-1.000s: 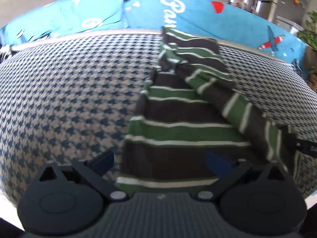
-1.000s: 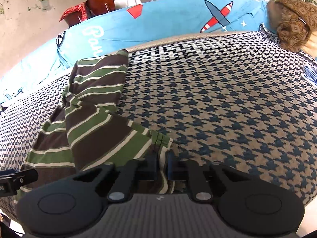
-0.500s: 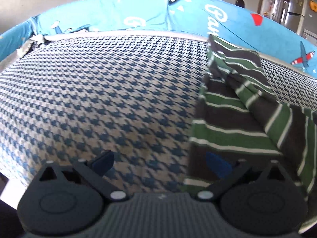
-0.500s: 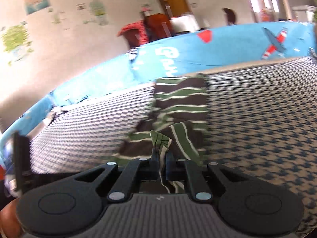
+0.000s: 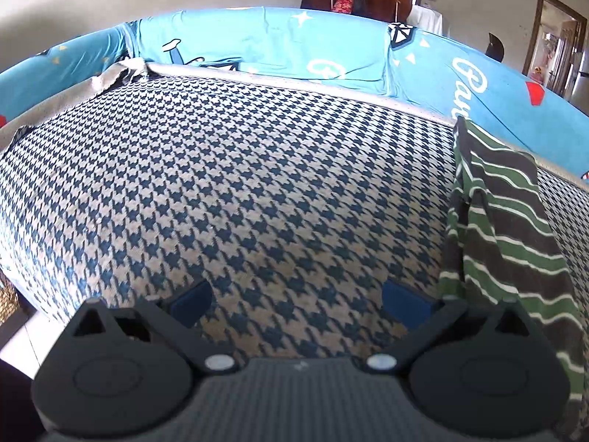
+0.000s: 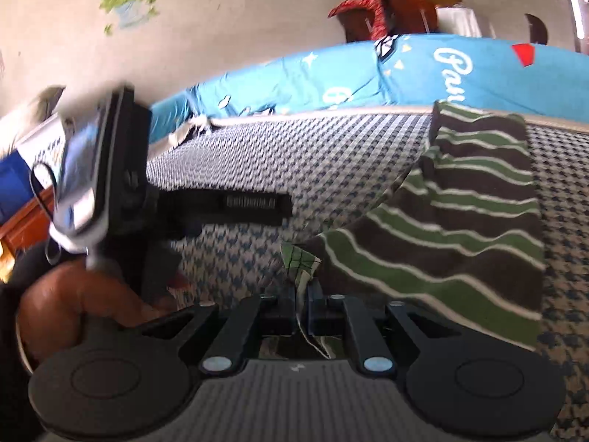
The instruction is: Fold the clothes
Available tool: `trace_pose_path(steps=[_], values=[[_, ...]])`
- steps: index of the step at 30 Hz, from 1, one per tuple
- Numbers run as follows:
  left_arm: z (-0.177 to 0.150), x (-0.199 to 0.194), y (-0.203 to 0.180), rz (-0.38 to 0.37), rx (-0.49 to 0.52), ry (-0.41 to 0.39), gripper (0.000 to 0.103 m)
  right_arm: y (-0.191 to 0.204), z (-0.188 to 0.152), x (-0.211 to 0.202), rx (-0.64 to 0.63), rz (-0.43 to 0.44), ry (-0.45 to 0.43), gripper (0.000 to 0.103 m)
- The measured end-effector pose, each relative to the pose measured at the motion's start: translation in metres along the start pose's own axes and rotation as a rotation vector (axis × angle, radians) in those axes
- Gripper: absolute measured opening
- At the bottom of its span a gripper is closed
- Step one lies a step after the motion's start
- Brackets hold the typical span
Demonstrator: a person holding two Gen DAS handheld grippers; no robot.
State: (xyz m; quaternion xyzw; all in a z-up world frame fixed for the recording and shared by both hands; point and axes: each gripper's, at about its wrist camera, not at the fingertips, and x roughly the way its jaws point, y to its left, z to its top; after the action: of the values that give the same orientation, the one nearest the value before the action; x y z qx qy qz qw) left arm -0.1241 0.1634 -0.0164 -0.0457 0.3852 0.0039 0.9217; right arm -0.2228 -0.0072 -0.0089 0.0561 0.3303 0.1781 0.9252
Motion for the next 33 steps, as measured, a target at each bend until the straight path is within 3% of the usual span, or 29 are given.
trace_pose_path(steps=[7, 15, 21, 28, 33], values=[[-0.003, -0.001, -0.011, -0.034, 0.034, -0.003, 0.103, 0.0, -0.02, 0.013, -0.029, -0.004, 0.06, 0.013], [-0.012, 0.0, -0.035, -0.078, 0.109, -0.008, 0.103, -0.009, -0.021, 0.001, -0.012, 0.024, 0.107, 0.018], [-0.022, 0.005, -0.053, -0.098, 0.179, 0.015, 0.103, -0.037, -0.029, -0.031, 0.089, -0.083, 0.057, 0.018], [-0.032, 0.009, -0.069, -0.109, 0.24, 0.025, 0.103, -0.076, -0.037, -0.061, 0.219, -0.282, 0.012, 0.021], [-0.035, 0.012, -0.077, -0.117, 0.256, 0.033, 0.103, -0.107, -0.045, -0.071, 0.345, -0.331, 0.032, 0.029]])
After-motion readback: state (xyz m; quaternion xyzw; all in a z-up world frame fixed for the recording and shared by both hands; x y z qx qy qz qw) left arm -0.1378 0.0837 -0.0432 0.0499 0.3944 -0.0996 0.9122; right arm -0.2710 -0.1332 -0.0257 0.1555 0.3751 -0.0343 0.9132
